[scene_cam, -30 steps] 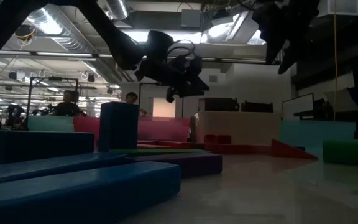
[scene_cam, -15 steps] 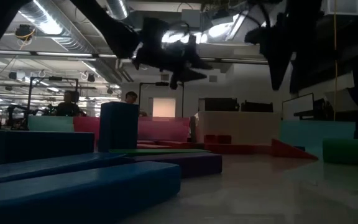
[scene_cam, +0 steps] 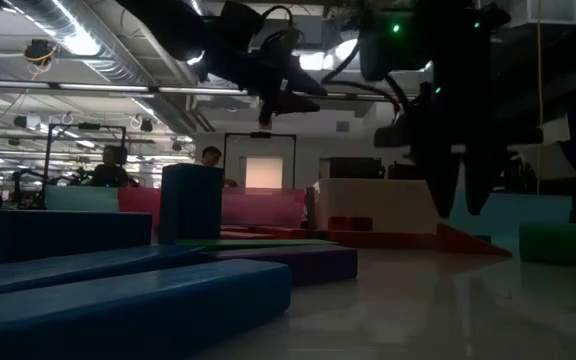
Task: Sort blocks
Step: Put the blue block into the left pink bin
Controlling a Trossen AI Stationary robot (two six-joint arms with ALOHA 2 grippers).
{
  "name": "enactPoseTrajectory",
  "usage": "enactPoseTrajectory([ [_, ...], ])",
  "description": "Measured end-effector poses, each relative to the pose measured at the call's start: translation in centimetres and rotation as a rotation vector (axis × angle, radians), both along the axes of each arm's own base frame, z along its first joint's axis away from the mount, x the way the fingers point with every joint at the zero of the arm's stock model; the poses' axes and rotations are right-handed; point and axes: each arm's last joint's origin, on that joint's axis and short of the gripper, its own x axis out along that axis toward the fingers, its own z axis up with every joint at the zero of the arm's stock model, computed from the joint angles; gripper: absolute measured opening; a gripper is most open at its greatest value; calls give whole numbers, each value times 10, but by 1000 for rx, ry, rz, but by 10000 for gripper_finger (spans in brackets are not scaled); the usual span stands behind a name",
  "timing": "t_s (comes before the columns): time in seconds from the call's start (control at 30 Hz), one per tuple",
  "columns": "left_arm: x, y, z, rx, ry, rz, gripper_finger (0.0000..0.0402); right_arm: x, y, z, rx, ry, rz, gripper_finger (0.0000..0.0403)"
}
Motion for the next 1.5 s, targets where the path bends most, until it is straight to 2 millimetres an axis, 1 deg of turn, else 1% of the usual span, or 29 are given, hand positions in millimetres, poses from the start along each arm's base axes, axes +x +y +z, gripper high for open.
enactPoseTrajectory([
  [0.13, -3, -2, -3, -7, 62, -9, 169, 3, 0, -9, -3, 26, 1, 186],
  [0.43, -7, -6, -14, -63, 172, -18, 169, 3, -1, -19, -42, 81, 3, 186],
  [0.57, -7, -9, -16, -75, 195, -27, 169, 4, -1, -25, -46, 99, 4, 186],
  [0.8, -3, -18, -17, -33, 209, -75, 169, 6, 0, -35, -36, 134, 3, 185],
  [0.87, -2, -22, -18, -33, 219, -86, 169, 7, 0, -37, -31, 134, 3, 178],
  [0.97, -1, -25, -18, -34, 224, -97, 169, 8, 0, -38, -26, 130, 2, 150],
  [1.07, -3, -28, -12, -25, 212, -102, 169, 8, 0, -38, -26, 131, 3, 114],
  [1.1, -4, -28, -9, -21, 202, -103, 169, 8, 0, -38, -24, 131, 3, 110],
  [1.2, -12, -31, 2, -15, 195, -110, 169, 8, 0, -36, -20, 127, 9, 110],
  [1.3, -25, -34, 15, 15, 206, -118, 169, 11, 1, -28, 6, 124, 36, 110],
  [1.4, -38, -39, 27, 50, 227, -137, 169, 15, 2, -9, 13, 74, 67, 108],
  [1.5, -50, -45, 34, 48, 270, -151, 169, 20, 2, 5, 4, 19, 111, 100],
])
